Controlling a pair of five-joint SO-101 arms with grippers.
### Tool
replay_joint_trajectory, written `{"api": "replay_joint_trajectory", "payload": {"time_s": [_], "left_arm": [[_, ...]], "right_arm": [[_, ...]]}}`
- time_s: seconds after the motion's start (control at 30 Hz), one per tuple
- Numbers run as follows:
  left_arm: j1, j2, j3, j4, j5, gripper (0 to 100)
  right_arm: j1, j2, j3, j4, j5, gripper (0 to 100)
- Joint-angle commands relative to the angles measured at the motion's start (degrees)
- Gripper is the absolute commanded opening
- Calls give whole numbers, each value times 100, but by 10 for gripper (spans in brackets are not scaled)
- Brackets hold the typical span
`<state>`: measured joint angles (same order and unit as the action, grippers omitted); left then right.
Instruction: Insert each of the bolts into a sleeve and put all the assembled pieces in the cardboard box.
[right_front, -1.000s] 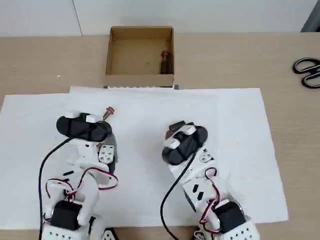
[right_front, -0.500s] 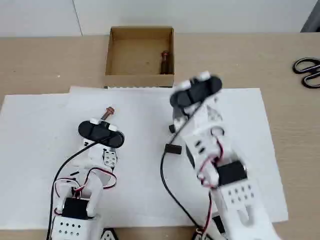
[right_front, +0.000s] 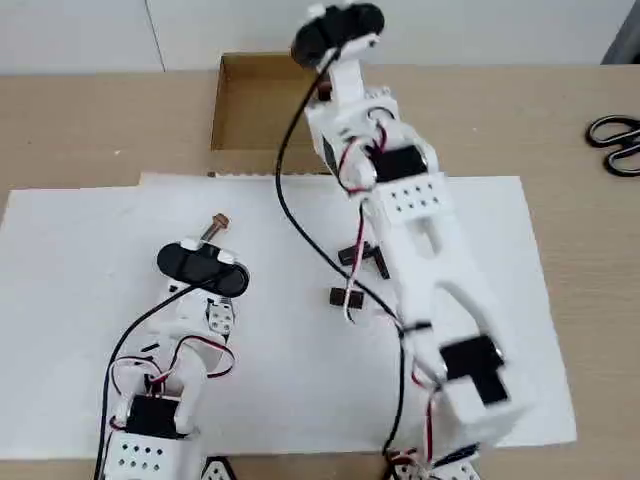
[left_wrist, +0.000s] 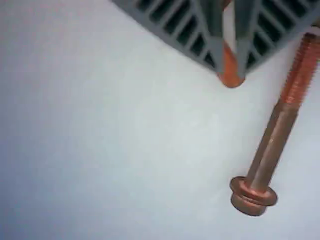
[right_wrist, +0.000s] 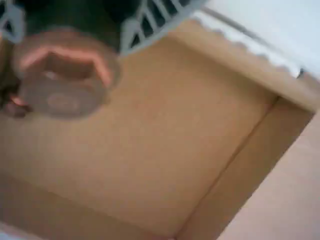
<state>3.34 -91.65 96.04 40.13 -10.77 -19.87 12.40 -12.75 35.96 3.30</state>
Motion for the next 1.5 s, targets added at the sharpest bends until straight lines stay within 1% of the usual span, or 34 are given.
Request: {"api": "replay_joint_trajectory", "payload": {"time_s": [0.0,0.27,0.53,0.6,0.73,0.8,1.03,1.13,1.27,1.33,1.4,1.47], "left_arm": [[-18,-53,-13,-114,-26,6],[-18,-53,-13,-114,-26,6],[-18,-53,-13,-114,-26,6],[-18,-53,-13,-114,-26,6],[-18,-53,-13,-114,-26,6],[-18,-53,-13,-114,-26,6],[-18,-53,-13,-114,-26,6],[-18,-53,-13,-114,-35,6],[-18,-53,-13,-114,-35,6],[-18,-53,-13,-114,-35,6],[-18,-53,-13,-114,-35,6],[-18,-53,-13,-114,-35,6]], "right_arm": [[110,998,-1644,-198,-35,4],[110,3204,-3842,-198,-35,4],[101,4875,-5714,-154,-35,5],[101,5121,-6048,-136,-35,18],[57,5393,-6444,426,-44,150],[22,5429,-6549,752,-53,190],[31,5420,-7024,1305,-62,191],[4,5420,-7516,2000,-70,191],[40,5420,-8369,3415,-70,191],[66,5332,-8360,4066,-62,191],[57,4998,-8369,4796,-44,191],[75,4637,-8360,5305,-44,191]]}}
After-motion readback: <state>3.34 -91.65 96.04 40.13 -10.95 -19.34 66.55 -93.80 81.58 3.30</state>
